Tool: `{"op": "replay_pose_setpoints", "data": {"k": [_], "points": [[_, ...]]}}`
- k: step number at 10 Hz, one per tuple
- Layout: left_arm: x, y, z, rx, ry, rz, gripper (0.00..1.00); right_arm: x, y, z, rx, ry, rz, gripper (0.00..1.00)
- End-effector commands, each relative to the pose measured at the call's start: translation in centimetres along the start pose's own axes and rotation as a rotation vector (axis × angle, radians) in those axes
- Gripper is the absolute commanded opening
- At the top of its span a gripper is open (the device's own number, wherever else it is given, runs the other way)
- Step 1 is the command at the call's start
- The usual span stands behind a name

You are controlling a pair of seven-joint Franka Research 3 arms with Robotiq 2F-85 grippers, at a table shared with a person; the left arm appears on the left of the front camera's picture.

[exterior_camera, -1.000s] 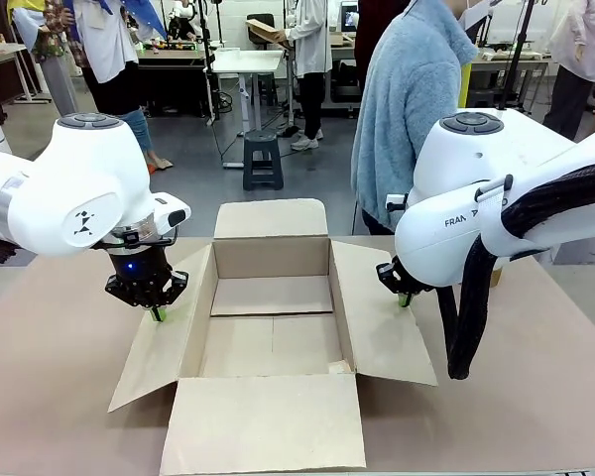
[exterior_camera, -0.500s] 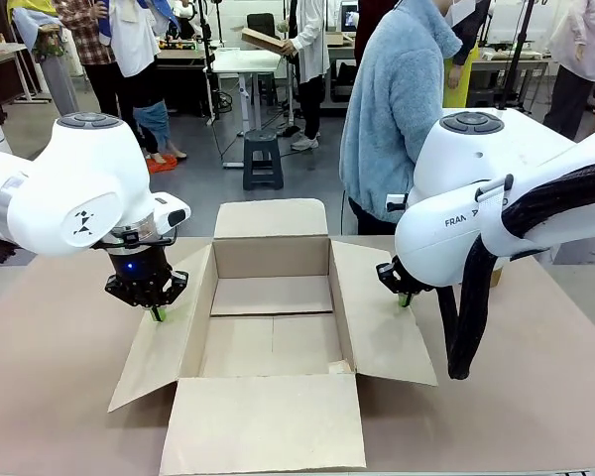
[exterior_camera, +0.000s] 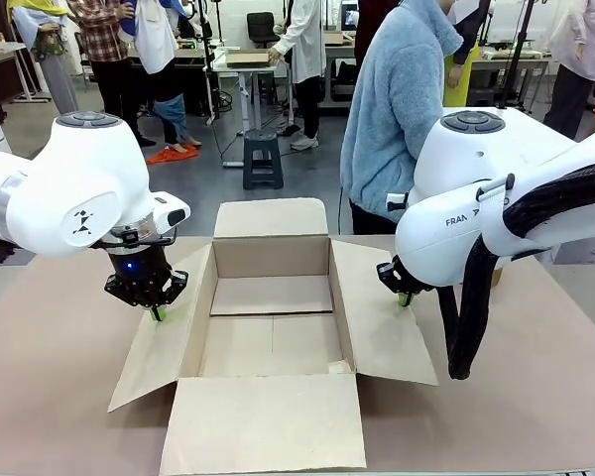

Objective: Wrap the clocks to prevent damage.
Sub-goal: Once the human has placed the objects inside and stepped back, release both hands from the side flaps of the Package Box.

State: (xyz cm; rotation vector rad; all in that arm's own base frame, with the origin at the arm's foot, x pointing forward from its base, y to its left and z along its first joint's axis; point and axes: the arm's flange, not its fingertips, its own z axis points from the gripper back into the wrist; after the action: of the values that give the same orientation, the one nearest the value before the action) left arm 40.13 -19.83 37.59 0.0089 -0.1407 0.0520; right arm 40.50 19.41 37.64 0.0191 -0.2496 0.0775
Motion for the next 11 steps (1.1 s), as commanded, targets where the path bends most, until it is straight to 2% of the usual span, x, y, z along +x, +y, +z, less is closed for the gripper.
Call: {"op": "replay_pose_setpoints", "data": {"k": [1, 11], "points": [[-0.09, 0.08, 0.11, 0.021, -0.005, 0.006, 0.00, -0.12, -0.02, 0.20, -0.008, 0.005, 0.004, 0.01], [-0.09, 0.08, 0.11, 0.021, -0.005, 0.006, 0.00, -0.12, -0.02, 0.20, -0.008, 0.005, 0.004, 0.01]]}}
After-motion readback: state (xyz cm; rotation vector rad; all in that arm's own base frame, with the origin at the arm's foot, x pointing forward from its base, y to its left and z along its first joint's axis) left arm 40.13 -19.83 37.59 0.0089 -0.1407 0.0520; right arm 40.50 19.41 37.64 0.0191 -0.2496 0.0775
